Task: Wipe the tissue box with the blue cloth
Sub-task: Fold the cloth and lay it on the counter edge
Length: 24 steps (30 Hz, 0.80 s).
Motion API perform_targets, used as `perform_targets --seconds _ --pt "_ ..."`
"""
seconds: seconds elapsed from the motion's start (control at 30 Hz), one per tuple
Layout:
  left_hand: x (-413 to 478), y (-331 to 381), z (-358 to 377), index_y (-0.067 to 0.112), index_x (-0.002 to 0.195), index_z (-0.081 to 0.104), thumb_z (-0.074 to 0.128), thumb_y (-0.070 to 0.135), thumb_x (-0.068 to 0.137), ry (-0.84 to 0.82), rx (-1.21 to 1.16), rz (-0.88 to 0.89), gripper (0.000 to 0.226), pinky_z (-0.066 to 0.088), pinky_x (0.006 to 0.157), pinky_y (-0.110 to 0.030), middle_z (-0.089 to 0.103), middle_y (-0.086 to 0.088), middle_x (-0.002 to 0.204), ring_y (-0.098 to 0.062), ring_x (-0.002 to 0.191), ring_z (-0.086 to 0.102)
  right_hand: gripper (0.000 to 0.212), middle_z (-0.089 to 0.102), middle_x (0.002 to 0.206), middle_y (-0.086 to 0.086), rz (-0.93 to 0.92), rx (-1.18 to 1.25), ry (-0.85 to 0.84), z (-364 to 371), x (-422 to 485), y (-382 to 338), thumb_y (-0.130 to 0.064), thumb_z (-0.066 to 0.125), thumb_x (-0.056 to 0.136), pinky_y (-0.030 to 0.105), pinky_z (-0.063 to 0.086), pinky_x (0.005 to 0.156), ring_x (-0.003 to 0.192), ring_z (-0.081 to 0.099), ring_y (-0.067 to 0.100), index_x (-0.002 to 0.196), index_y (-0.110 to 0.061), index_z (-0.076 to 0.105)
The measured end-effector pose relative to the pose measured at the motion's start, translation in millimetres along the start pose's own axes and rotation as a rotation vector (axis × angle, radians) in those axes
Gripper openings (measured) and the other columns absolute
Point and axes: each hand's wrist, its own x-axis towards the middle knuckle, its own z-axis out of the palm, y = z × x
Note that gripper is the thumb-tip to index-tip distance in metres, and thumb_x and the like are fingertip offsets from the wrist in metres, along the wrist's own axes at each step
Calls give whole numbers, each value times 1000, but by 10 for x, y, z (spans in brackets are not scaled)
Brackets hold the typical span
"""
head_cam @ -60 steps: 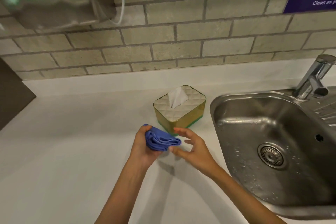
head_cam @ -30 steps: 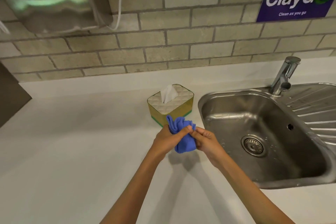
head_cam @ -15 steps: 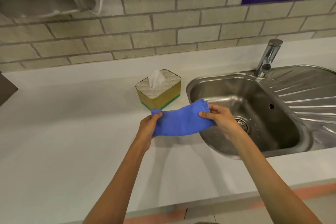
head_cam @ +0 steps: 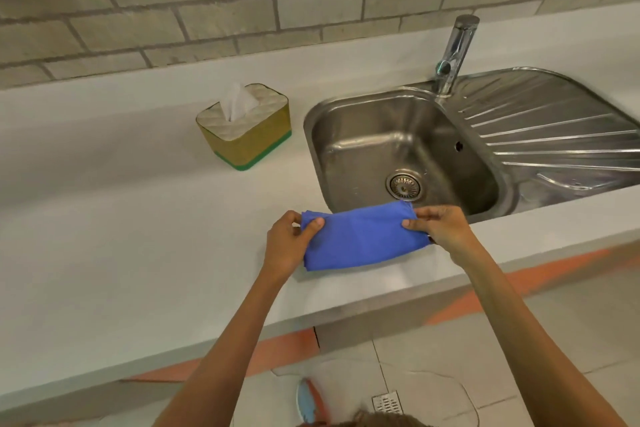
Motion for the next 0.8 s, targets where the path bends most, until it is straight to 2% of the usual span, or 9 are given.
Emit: perform_targets --seconds 0.07,0.1,0.13,0.23,0.37,0.53,0.7,0.8 --pt "-105 -49 113 4 81 54 63 34 85 9 71 23 32 40 62 -26 57 -11 73 -21 68 51 29 68 107 24 17 -23 29 -85 -47 140 0 73 73 38 53 78 88 62 28 101 9 67" --pt "-151 -70 161 7 77 52 63 34 85 19 103 38 31 39 58 -21 55 -7 69 -19 65 49 27 68 107 26 15 -39 46 -117 -73 195 -2 73 74 42 51 84 90 62 29 99 8 68" --pt "-194 -84 203 10 73 50 63 34 85 32 128 53 30 37 53 -15 52 -4 64 -16 60 47 25 68 106 27 8 -58 65 -145 -93 241 -3 73 74 42 50 86 91 63 30 96 7 69" --pt "-301 -95 313 14 69 48 64 34 85 72 173 101 31 37 48 -9 45 4 55 -9 51 41 24 70 104 22 -38 -111 126 -203 -120 332 -6 75 73 35 48 82 91 62 29 95 4 70" --pt "-379 -62 431 10 76 52 64 36 84 114 207 126 29 33 47 -15 47 5 56 -10 52 43 33 70 104 18 -86 -188 186 -253 -122 383 -10 75 73 36 47 87 101 63 32 104 2 70" --pt "-406 -40 524 3 94 59 60 39 86 147 379 105 36 45 67 -35 66 -13 84 -28 75 59 34 70 104 19 -121 -273 237 -252 -117 419 -9 75 73 34 47 85 97 64 32 105 2 68" --pt "-408 -95 584 7 103 54 56 43 87 204 634 86 40 42 66 -34 64 -12 104 -30 91 61 41 69 102 19 -113 -366 231 -239 -107 461 -13 76 74 30 43 78 90 62 29 111 -1 64" --pt "-404 -84 598 10 109 52 57 45 86 232 667 95 42 46 68 -35 60 -10 111 -27 97 59 50 68 102 19 -114 -404 222 -257 -98 470 -17 77 73 30 41 77 87 59 26 118 -3 60"
